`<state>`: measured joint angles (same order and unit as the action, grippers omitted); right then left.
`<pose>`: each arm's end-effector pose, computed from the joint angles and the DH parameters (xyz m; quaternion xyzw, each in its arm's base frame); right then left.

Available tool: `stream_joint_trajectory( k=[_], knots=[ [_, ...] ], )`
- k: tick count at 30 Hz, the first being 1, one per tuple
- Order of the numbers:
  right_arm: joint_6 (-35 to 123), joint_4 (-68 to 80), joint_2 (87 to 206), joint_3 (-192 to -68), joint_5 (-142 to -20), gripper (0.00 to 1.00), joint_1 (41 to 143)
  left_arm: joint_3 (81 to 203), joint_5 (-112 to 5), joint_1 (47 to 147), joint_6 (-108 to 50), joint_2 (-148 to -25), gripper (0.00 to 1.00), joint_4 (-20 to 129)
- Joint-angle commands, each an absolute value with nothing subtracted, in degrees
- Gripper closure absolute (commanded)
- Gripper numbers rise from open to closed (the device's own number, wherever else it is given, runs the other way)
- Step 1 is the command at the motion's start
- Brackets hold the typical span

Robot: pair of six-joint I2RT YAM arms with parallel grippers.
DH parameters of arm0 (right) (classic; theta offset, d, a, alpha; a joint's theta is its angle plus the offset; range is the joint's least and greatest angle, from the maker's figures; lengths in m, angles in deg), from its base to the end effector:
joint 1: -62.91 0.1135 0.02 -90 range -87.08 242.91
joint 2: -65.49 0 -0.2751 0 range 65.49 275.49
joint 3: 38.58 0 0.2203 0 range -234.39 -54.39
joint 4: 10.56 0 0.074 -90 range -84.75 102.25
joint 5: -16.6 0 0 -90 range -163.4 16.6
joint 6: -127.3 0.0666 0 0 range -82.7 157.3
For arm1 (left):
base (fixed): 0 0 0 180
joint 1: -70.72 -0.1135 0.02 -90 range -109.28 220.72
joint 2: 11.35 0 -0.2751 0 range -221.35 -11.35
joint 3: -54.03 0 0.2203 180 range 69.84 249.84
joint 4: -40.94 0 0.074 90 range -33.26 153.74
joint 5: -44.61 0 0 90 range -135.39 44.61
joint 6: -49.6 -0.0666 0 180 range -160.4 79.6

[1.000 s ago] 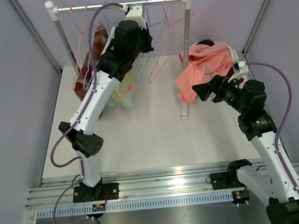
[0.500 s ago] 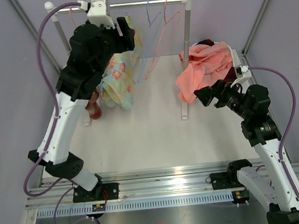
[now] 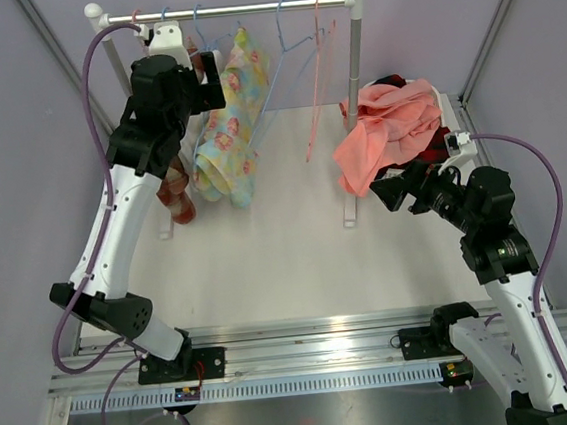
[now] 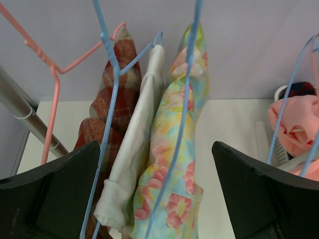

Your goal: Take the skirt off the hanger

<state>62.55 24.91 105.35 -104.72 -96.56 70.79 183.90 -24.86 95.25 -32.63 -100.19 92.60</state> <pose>0.1349 0.0451 0.3658 -0.0160 0.7571 0.3276 0.5651 0.2959 -0.1094 0.5080 -0.0022 0.7657 -0.0431 0.6417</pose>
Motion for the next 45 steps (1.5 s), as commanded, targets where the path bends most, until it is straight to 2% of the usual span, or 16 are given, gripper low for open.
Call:
stream_joint_trajectory(
  k=[1,6,9,10,13,14,16,18,19,20,23,29,39,40,45],
  knots=[
    [61.12,25.47,104.69,-106.51,-95.90,0.01,70.91,183.83,-27.28,93.66,-32.41,-101.17,0.01,88.91],
    [60.94,24.85,105.31,-105.90,-95.72,0.01,70.91,183.92,-32.20,90.85,-29.86,-103.98,0.02,88.74],
    [61.03,24.59,106.10,-105.63,-95.72,0.01,70.91,184.01,-35.63,89.53,-28.89,-105.56,0.18,88.65],
    [60.85,24.50,106.19,-105.63,-95.72,0.01,70.91,183.92,-36.68,89.26,-28.72,-106.18,0.29,88.39],
    [60.85,24.06,106.27,-105.11,-95.63,0.00,70.91,184.18,-37.57,88.65,-28.54,-106.88,0.44,88.04],
    [60.85,23.97,106.27,-105.11,-95.55,0.00,70.91,184.45,-37.83,88.47,-28.36,-107.32,0.54,88.21],
    [60.94,23.88,106.36,-104.93,-95.55,0.00,70.91,184.71,-38.27,88.38,-28.27,-107.50,0.58,88.21],
    [61.03,23.71,106.36,-104.84,-95.63,0.01,71.00,184.89,-38.36,88.38,-28.27,-107.24,0.54,88.21],
    [61.11,23.80,106.45,-104.84,-95.63,0.01,70.91,184.80,-38.36,88.38,-28.45,-106.98,0.47,88.04],
    [61.03,23.80,106.28,-104.84,-95.63,0.01,70.91,184.80,-38.19,88.38,-28.54,-106.45,0.27,88.21],
    [61.03,24.15,106.19,-105.02,-95.72,0.00,70.91,185.76,-37.05,88.38,-28.80,-105.22,0.01,89.26],
    [61.47,24.24,105.57,-104.93,-95.90,0.00,70.91,190.68,-34.76,88.38,-30.03,-102.76,0.01,93.04],
    [61.82,25.47,103.82,-104.93,-96.08,0.01,70.91,190.87,-34.32,88.38,-31.09,-98.45,0.01,93.22],
    [61.73,25.81,103.73,-104.93,-95.99,0.00,70.91,190.69,-34.32,88.38,-31.09,-98.54,0.05,93.22],
    [61.12,26.96,103.02,-105.11,-95.64,0.01,71.00,188.15,-34.49,88.38,-30.82,-99.06,0.12,92.34]
  ],
)
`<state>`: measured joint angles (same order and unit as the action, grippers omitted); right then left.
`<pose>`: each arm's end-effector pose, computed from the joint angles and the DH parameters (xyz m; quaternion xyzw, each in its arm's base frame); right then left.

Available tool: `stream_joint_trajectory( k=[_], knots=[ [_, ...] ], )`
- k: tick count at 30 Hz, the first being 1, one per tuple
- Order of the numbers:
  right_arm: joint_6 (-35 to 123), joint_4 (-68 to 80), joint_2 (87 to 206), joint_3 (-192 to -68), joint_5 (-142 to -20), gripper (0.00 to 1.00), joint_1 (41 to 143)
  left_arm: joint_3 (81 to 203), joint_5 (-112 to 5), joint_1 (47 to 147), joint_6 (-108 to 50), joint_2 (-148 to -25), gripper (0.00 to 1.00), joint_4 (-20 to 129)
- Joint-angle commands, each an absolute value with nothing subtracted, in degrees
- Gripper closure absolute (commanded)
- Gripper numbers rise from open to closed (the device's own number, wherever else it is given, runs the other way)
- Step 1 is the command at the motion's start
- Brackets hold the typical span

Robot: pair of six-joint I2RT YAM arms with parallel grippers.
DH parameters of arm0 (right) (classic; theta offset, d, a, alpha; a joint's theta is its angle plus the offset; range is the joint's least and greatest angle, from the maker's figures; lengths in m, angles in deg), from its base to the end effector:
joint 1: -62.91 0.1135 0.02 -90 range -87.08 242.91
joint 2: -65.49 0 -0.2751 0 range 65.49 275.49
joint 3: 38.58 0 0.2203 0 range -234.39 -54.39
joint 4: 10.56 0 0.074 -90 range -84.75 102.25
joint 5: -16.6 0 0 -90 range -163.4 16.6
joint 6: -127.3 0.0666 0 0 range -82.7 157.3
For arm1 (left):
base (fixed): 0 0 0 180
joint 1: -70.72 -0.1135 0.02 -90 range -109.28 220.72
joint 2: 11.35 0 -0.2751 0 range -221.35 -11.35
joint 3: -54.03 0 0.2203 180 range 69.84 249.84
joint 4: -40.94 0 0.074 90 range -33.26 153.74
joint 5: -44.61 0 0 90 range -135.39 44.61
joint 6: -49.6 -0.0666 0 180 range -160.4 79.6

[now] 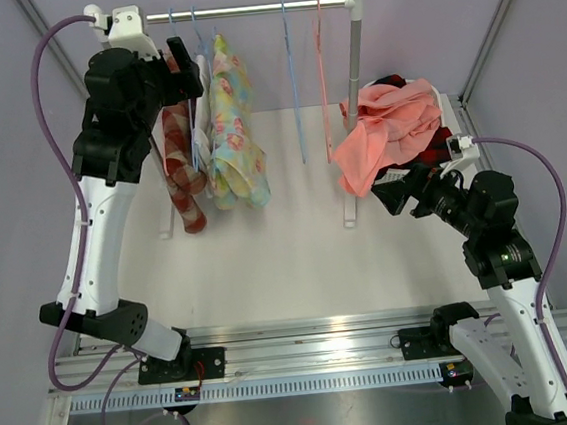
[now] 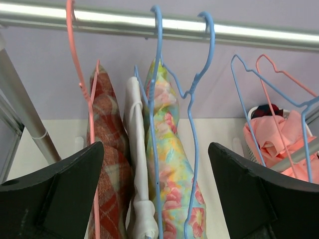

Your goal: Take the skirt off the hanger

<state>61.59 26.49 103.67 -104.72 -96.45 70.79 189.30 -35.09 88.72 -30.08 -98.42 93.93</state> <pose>0.1271 0.0439 0.3655 -0.0219 0.7564 0.3222 0.5688 0.2812 -0.0789 0.5408 -0.0115 0.7355 -0.1009 0.6699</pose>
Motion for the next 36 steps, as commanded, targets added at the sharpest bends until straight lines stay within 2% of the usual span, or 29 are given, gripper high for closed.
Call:
stream_joint_trajectory(
  k=[1,8,16,18,21,22,23,26,36],
  knots=[
    [61.03,27.22,102.85,-105.19,-95.46,0.01,70.91,188.05,-34.49,88.38,-30.65,-99.15,0.12,92.25],
    [60.06,28.28,102.58,-105.46,-94.84,0.01,70.91,187.79,-34.67,88.38,-30.73,-101.96,0.16,91.64],
    [59.18,28.81,102.67,-105.72,-94.23,0.01,70.91,188.67,-34.14,88.38,-31.09,-105.83,0.31,91.64],
    [59.10,28.72,102.93,-105.72,-94.23,0.01,70.91,188.49,-33.62,88.38,-31.09,-106.27,0.37,91.46],
    [58.92,28.45,103.11,-105.37,-94.14,0.01,71.00,188.32,-32.91,88.38,-31.17,-106.97,0.54,91.37],
    [58.92,28.37,103.11,-105.20,-94.05,0.01,70.91,188.32,-32.74,88.38,-31.17,-107.15,0.70,91.29],
    [58.92,28.37,103.20,-105.11,-94.05,0.01,70.91,188.58,-32.91,88.29,-31.35,-107.59,0.80,91.29],
    [59.09,28.10,103.11,-104.84,-94.23,0.01,70.91,191.99,-32.74,88.29,-32.32,-109.42,1.00,92.51],
    [58.57,27.75,104.78,-106.69,-95.72,0.01,70.91,206.59,-32.74,88.38,-33.19,-107.51,1.00,99.46]
  ],
)
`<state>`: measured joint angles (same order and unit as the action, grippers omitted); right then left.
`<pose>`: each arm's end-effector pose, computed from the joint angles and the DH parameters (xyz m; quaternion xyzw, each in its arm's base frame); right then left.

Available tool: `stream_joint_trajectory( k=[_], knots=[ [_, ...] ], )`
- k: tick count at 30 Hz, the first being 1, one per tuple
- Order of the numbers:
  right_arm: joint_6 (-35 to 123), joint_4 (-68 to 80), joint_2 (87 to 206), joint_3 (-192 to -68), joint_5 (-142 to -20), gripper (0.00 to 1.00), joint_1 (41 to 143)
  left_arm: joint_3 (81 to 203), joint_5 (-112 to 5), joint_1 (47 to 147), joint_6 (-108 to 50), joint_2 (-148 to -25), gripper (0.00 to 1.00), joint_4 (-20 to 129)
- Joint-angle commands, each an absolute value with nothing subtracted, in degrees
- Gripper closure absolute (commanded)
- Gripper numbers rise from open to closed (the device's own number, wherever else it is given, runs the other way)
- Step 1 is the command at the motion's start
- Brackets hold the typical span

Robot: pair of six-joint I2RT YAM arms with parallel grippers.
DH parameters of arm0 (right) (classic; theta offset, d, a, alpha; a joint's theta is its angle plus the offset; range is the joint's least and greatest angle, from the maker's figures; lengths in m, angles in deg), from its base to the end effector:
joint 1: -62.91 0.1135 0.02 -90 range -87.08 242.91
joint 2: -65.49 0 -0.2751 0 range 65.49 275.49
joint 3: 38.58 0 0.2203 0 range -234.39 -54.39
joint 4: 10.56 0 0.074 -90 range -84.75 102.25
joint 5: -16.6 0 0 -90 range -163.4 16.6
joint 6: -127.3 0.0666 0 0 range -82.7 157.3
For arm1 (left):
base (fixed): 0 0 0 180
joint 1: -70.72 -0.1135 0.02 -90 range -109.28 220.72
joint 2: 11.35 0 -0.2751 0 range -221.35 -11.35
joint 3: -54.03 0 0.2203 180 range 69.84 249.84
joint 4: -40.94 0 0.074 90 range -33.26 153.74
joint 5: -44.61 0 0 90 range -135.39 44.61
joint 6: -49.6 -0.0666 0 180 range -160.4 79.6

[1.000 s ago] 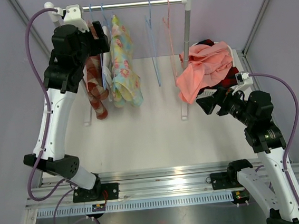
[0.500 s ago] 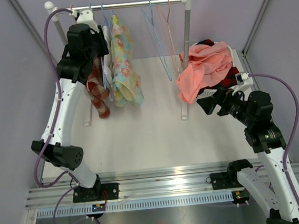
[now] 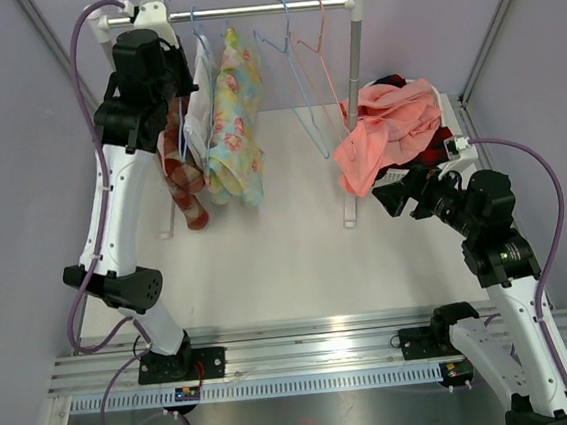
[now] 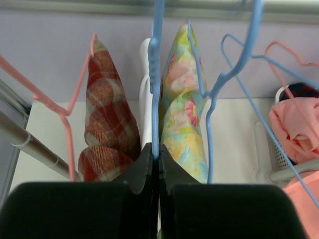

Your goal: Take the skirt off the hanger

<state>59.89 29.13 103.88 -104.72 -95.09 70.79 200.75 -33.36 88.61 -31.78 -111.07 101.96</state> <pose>0.1277 0.0425 0.3588 -0.0198 0.7718 0.3035 0.5583 0.3389 -0.0948 0.5121 -0.0010 0.7864 -0.0600 0.6148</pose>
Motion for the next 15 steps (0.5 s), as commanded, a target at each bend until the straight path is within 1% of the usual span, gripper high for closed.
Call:
stream_joint_trajectory(
  k=[1,5,9,10,12,13,14,15],
  knots=[
    [58.65,27.58,105.13,-107.04,-96.33,0.00,70.91,206.16,-32.56,88.38,-33.28,-105.76,1.00,99.11],
    [59.53,25.91,106.01,-107.92,-98.71,0.01,70.91,203.61,-32.38,88.47,-33.20,-101.88,1.00,98.93],
    [59.71,24.15,107.15,-110.20,-105.28,0.00,70.91,202.21,-31.25,88.91,-31.62,-98.46,1.00,103.66],
    [59.71,23.54,107.59,-111.25,-109.31,0.01,71.00,199.16,-30.63,89.26,-30.74,-97.23,1.00,103.94],
    [59.89,21.96,108.91,-112.04,-114.85,0.01,71.26,193.18,-29.05,90.22,-29.34,-91.00,1.00,102.55],
    [59.71,21.86,109.35,-112.92,-116.19,0.01,72.40,189.76,-28.70,90.58,-27.94,-87.85,1.00,101.23],
    [59.36,22.38,110.66,-113.45,-117.07,0.01,73.19,183.20,-27.91,91.10,-27.14,-85.12,1.00,100.26],
    [58.31,22.74,111.36,-114.67,-118.12,0.00,74.16,181.04,-27.64,92.15,-25.65,-80.13,1.00,99.29]
  ],
)
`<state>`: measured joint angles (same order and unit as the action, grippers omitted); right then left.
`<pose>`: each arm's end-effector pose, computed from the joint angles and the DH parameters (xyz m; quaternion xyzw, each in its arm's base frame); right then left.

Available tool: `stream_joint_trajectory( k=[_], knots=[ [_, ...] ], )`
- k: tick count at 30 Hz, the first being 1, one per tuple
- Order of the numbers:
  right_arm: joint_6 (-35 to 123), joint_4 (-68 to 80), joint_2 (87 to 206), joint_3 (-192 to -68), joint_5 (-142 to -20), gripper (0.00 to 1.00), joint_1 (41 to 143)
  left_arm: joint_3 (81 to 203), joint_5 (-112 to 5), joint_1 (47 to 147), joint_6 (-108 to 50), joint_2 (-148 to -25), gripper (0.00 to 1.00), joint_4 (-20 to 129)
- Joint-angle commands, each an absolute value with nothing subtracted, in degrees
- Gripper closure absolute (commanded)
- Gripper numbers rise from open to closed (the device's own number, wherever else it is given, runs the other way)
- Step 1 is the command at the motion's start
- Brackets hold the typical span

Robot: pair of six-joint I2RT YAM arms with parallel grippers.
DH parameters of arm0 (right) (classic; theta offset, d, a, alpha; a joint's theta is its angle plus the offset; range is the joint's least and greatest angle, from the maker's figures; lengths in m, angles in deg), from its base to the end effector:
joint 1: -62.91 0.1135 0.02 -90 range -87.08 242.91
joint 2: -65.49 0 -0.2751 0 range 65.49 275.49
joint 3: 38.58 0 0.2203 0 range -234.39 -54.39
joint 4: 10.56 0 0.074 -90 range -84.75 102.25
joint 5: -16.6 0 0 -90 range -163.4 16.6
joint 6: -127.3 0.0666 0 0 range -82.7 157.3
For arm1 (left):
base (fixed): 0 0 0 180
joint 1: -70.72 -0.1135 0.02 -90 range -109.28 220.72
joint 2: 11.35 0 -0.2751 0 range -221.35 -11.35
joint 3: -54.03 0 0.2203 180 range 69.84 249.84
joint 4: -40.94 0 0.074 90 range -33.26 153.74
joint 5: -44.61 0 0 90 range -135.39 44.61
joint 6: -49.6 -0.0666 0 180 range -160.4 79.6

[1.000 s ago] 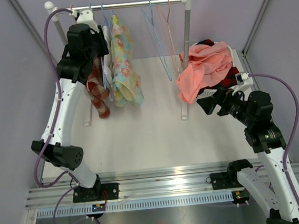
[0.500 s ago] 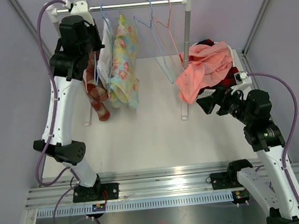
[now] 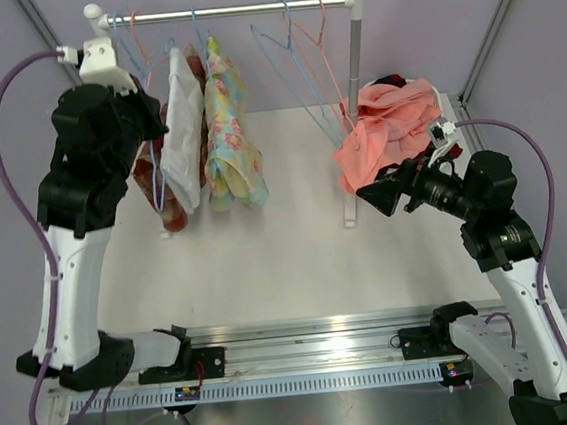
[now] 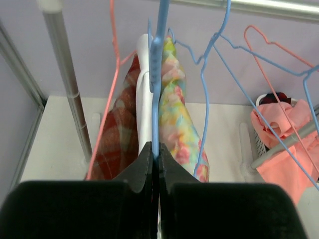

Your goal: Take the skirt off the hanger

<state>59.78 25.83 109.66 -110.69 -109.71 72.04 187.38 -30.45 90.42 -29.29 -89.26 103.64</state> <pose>0.1355 0.0617 0.3896 -0.1185 0.7384 0.3961 0.5328 0.2172 -0.0595 0.5464 -0.0300 0.7484 -0.0800 0.6577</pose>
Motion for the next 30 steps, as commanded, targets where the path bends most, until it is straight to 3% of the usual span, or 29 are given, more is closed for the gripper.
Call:
stream_joint_trajectory(
  k=[1,4,5,7,8,9,10,15,21,30],
  knots=[
    [57.69,23.18,112.07,-115.38,-117.79,0.01,75.99,179.11,-27.46,92.51,-24.94,-78.34,1.00,99.55],
    [54.45,26.42,115.49,-118.80,-108.59,0.00,87.57,175.49,-26.85,93.74,-22.48,-73.67,1.00,102.18],
    [51.65,27.56,118.11,-119.95,-103.86,0.01,97.01,174.62,-27.11,93.83,-22.21,-72.88,1.00,102.27],
    [48.65,30.20,121.55,-123.97,-86.21,0.01,106.99,172.50,-27.20,94.01,-21.95,-72.08,1.00,102.09],
    [46.98,30.39,125.83,-125.31,-79.70,0.01,116.61,172.58,-27.46,94.01,-21.51,-71.99,1.00,102.71],
    [46.79,30.47,127.96,-127.76,-69.98,0.01,119.40,173.19,-27.81,94.01,-20.90,-72.34,1.00,102.97],
    [47.05,29.26,129.98,-128.83,-67.88,0.00,121.26,173.72,-28.25,94.09,-20.54,-72.43,1.00,103.06],
    [50.04,20.55,139.13,-132.08,-65.58,0.01,125.04,174.43,-30.54,94.09,-18.44,-72.26,1.00,103.33],
    [46.88,21.60,152.05,-148.49,-63.21,0.01,128.04,171.36,-31.86,94.18,-17.11,-70.50,1.00,102.19],
    [45.65,23.62,161.73,-159.94,-64.08,0.01,128.48,169.69,-32.21,94.18,-17.02,-69.80,1.00,101.57]
  ],
)
